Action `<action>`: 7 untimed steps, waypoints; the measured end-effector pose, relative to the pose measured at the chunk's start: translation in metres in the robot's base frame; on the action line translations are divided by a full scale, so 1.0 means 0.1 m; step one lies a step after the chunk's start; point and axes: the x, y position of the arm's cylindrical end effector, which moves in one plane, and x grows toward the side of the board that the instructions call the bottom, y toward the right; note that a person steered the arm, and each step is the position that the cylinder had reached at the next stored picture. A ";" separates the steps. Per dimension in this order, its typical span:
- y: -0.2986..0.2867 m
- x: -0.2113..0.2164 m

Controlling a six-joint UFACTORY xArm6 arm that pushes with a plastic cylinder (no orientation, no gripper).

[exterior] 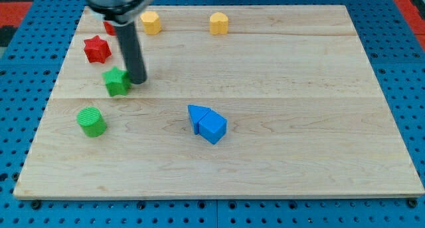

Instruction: Slide the yellow hexagon to the center

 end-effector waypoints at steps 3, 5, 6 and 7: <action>0.79 -0.64; 2.60 -1.48; 2.57 -1.93; 1.96 -2.09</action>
